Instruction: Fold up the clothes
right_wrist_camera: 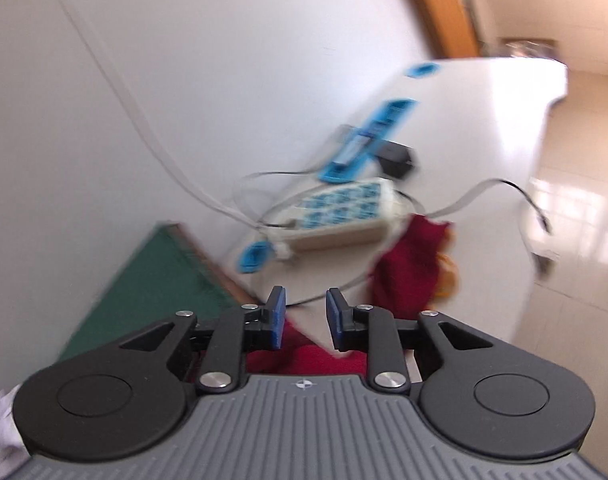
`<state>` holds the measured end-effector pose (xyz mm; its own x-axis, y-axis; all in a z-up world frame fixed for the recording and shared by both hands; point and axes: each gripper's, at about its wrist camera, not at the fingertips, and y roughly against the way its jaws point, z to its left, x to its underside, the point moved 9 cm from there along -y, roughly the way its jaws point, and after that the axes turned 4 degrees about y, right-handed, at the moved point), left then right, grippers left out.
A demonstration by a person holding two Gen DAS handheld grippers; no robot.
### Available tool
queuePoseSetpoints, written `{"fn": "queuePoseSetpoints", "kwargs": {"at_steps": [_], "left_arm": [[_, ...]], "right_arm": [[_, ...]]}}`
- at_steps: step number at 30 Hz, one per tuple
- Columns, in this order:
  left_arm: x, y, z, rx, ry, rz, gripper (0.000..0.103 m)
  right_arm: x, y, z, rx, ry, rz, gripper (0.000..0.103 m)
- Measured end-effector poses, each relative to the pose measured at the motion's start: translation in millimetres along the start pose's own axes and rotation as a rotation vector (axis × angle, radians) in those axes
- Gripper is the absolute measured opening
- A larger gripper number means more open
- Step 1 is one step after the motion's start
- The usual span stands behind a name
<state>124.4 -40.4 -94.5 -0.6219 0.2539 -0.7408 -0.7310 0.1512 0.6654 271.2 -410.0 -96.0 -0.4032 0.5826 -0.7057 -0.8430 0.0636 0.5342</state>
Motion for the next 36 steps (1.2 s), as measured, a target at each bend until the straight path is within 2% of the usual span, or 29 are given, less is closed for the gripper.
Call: {"fn": "queuePoseSetpoints", "kwargs": {"at_steps": [3,6,9,10,11,12,15,16,18,19,21,24,28,33,34,36], "left_arm": [[31,32,15,-0.033,0.086,0.062,0.099],[60,60,24,-0.087,0.154,0.112,0.099],[83,88,36,-0.159,0.226,0.129,0.099],[92,97,39,-0.176,0.253,0.141,0.099],[101,106,42,-0.194,0.276,0.151,0.099],[110,118,45,-0.217,0.28,0.157,0.099],[139,149,47,-0.258,0.278,0.188,0.099],[147,156,47,-0.256,0.282,0.199,0.099],[165,171,48,-0.243,0.302,0.218,0.099],[172,174,47,-0.228,0.316,0.223,0.099],[187,181,45,-0.199,0.343,0.232,0.097],[196,181,39,-0.148,0.378,0.223,0.087],[203,180,34,-0.107,0.398,0.184,0.084],[205,176,36,-0.085,0.401,0.111,0.085],[205,175,36,-0.079,0.406,0.091,0.087],[207,174,34,-0.048,0.429,0.043,0.103]], "right_arm": [[26,11,62,-0.232,0.141,0.097,0.027],[67,2,105,-0.38,0.192,0.259,0.027],[93,-15,108,-0.366,0.185,0.361,0.027],[97,-23,101,-0.329,0.182,0.384,0.026],[99,-30,95,-0.3,0.175,0.4,0.016],[98,-33,87,-0.286,0.157,0.396,0.0],[90,-28,84,-0.215,0.186,0.352,0.0],[91,-20,90,-0.209,0.204,0.347,0.016],[101,2,116,-0.311,0.212,0.376,0.028],[111,16,131,-0.4,0.217,0.412,0.029],[137,44,158,-0.514,0.268,0.48,0.03],[183,81,183,-0.576,0.4,0.536,0.03],[235,112,196,-0.552,0.566,0.546,0.033],[261,123,194,-0.508,0.547,0.532,0.034],[264,124,193,-0.499,0.536,0.528,0.034],[268,126,192,-0.489,0.536,0.513,0.034]]}}
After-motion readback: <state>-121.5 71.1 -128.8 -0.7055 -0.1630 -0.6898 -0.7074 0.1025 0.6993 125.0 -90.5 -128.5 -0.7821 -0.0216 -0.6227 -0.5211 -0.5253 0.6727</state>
